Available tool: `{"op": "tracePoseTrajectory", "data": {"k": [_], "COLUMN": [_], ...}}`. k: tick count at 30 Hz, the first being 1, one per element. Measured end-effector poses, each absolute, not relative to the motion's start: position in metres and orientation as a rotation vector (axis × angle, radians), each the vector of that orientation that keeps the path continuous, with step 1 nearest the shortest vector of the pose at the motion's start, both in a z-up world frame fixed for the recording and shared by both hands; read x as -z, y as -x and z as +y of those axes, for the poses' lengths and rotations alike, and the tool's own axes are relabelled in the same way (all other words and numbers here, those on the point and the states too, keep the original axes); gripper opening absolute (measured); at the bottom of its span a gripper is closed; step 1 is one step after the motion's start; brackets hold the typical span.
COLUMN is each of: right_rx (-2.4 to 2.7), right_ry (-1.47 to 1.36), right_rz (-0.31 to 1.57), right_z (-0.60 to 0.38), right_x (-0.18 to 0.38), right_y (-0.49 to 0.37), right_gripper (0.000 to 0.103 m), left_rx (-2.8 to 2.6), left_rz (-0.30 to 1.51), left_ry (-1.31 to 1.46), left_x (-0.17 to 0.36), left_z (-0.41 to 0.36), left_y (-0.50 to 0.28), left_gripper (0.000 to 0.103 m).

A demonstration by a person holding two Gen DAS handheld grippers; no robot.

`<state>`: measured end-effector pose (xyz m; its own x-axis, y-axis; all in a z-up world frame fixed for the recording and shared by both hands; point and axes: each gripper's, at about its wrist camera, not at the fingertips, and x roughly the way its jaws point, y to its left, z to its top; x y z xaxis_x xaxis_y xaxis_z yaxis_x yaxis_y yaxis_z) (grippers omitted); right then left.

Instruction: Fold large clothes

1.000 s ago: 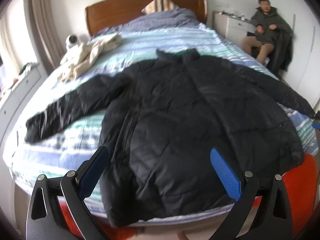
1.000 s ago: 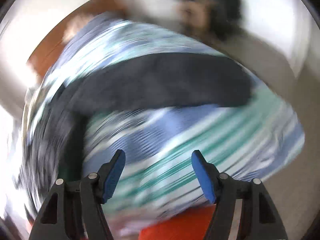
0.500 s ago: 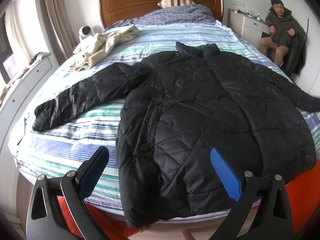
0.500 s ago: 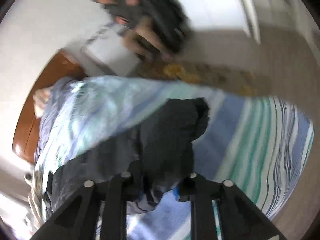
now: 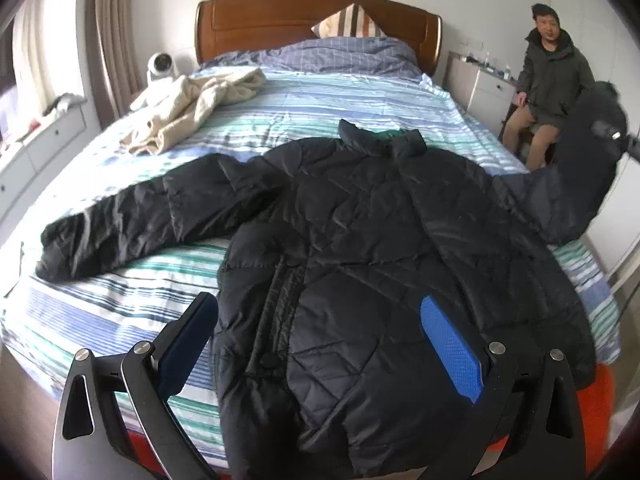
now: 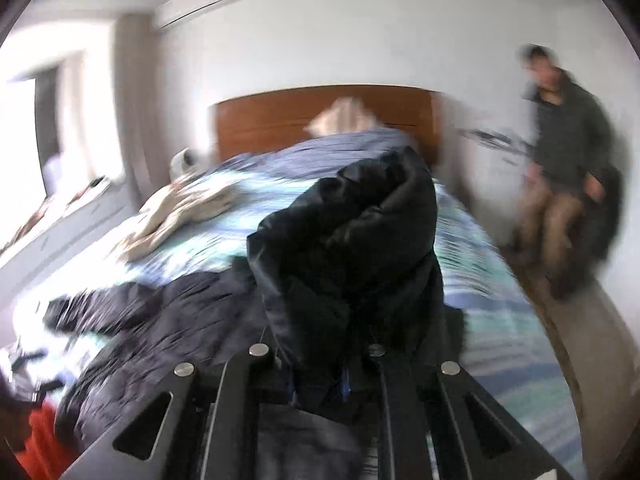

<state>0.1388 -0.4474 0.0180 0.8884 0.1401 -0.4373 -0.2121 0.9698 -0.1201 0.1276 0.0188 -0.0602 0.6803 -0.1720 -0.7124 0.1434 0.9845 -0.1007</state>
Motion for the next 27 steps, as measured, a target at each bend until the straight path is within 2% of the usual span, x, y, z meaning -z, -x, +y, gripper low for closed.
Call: {"op": "tracePoseTrajectory", "data": {"k": [3,9,12,13,14,16,24,25,26,27], "right_rx": [-0.281,-0.386,-0.424,-0.432,-0.467,-0.522,-0.557,-0.553,-0.542,-0.526], "right_ry": [0.254,0.227,0.214,0.215,0.199,0.153,0.142,0.143,0.150,0.160], "right_rz": [0.489,0.586,0.634,0.643,0.673,0.706,0.679,0.671,0.661,0.652], "right_z": [-0.387,-0.315,-0.290,-0.288,-0.282,-0.274,-0.293,-0.300,-0.307,-0.315], "right_x": [0.012,0.077,0.118,0.126,0.136,0.150,0.143,0.139,0.137,0.134], "right_y": [-0.146,-0.164,-0.155,-0.153,-0.150,-0.146,-0.088,-0.077,-0.066,-0.054], "right_gripper": [0.015,0.015,0.019,0.026,0.053,0.090,0.091,0.091,0.091,0.091], "left_rx": [0.206,0.314,0.407,0.437,0.476,0.510,0.462,0.439,0.426,0.418], "left_rz": [0.836,0.889,0.930,0.941,0.957,0.984,1.055,1.062,1.069,1.085], "left_ry": [0.100,0.288,0.399,0.417,0.425,0.414,0.245,0.201,0.167,0.125], "left_x": [0.067,0.080,0.088,0.090,0.095,0.102,0.127,0.130,0.132,0.136], "left_z": [0.028,0.048,0.051,0.049,0.043,0.033,-0.016,-0.025,-0.030,-0.038], "left_y": [-0.133,-0.158,-0.176,-0.181,-0.190,-0.201,-0.238,-0.239,-0.238,-0.238], "left_gripper": [0.101,0.101,0.101,0.101,0.101,0.101,0.100,0.095,0.078,0.067]}}
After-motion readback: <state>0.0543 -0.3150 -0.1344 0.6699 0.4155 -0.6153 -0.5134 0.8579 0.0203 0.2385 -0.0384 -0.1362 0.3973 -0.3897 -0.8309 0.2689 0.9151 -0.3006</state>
